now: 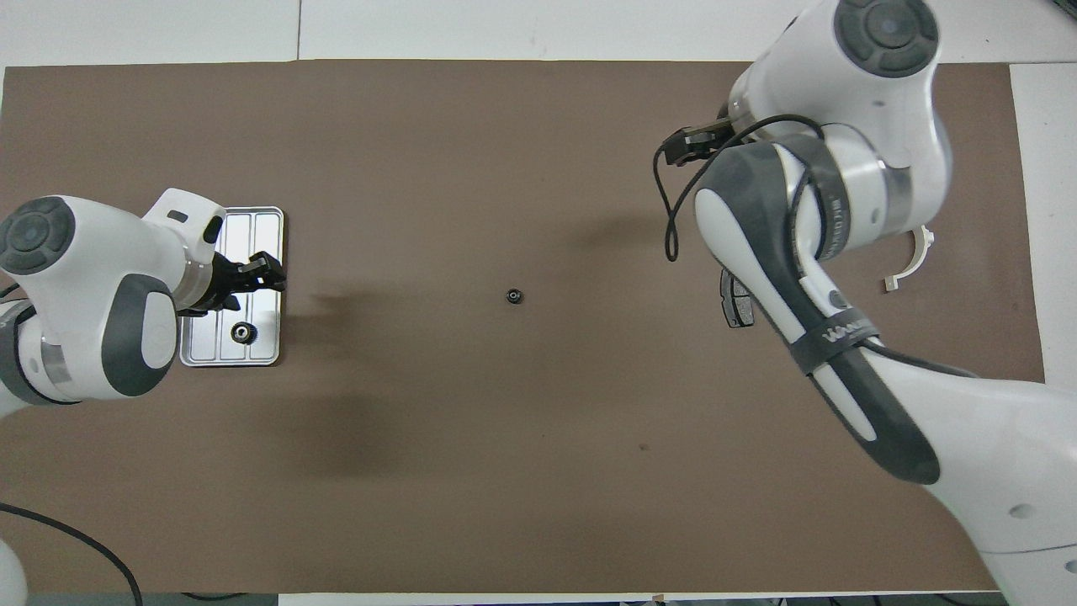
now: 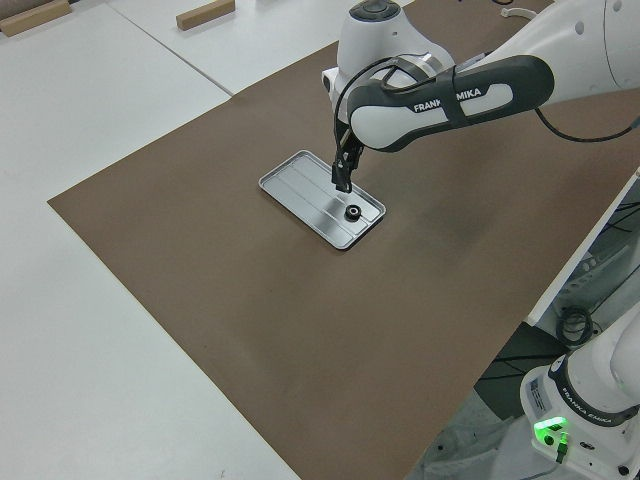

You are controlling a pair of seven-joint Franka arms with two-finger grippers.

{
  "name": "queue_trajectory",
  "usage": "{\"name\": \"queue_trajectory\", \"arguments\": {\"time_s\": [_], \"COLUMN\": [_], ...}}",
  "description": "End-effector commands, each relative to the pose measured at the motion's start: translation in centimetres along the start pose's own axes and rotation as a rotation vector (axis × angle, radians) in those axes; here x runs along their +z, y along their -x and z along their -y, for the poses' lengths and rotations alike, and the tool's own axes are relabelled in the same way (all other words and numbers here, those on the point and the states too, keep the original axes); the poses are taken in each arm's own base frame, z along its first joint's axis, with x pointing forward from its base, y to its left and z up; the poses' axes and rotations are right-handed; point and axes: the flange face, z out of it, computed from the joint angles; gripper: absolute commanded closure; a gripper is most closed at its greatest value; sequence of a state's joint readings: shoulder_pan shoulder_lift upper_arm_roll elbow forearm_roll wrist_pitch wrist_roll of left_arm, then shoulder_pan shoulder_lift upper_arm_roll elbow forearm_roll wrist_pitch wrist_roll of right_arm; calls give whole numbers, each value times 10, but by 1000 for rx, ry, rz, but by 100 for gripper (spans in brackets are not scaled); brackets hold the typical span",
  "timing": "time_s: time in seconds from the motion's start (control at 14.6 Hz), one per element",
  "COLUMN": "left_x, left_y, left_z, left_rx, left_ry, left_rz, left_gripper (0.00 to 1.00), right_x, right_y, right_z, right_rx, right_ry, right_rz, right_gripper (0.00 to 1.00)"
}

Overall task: Pick bearing gear from pile to tray
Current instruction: 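Withdraw the right gripper while the left gripper reaches the center ring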

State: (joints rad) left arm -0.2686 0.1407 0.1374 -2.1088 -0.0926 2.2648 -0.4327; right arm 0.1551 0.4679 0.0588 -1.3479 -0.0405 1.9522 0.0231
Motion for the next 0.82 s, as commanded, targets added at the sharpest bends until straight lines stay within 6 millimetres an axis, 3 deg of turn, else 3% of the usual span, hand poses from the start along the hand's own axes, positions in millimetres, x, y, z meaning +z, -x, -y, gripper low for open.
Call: {"name": "queue_trajectory", "arguments": {"time_s": [0.0, 0.21, 0.34, 0.48, 0.62, 0.75], "left_x": [-5, 5, 11, 27, 34, 45], "left_y": [13, 24, 37, 59, 74, 93], "left_z": [-75, -188, -242, -276, -290, -299], "left_rx": [-123, -223, -273, -272, -284, -291], "left_ry": [-24, -58, -40, -41, -9, 4], "left_rz": [-2, 2, -23, -26, -42, -40], "left_gripper": [35, 35, 35, 35, 35, 36], "right_x": [-61, -111, -129, -143, -147, -139], "right_y": [26, 53, 63, 89, 115, 127], "right_z": [-43, -105, -127, -139, -132, -133], "right_rx": [-47, 54, 95, 146, 193, 199], "right_ry": [-3, 14, 23, 17, 9, 6], "right_rz": [26, 31, 12, 53, 161, 198], "right_gripper": [0, 0, 0, 0, 0, 0]}}
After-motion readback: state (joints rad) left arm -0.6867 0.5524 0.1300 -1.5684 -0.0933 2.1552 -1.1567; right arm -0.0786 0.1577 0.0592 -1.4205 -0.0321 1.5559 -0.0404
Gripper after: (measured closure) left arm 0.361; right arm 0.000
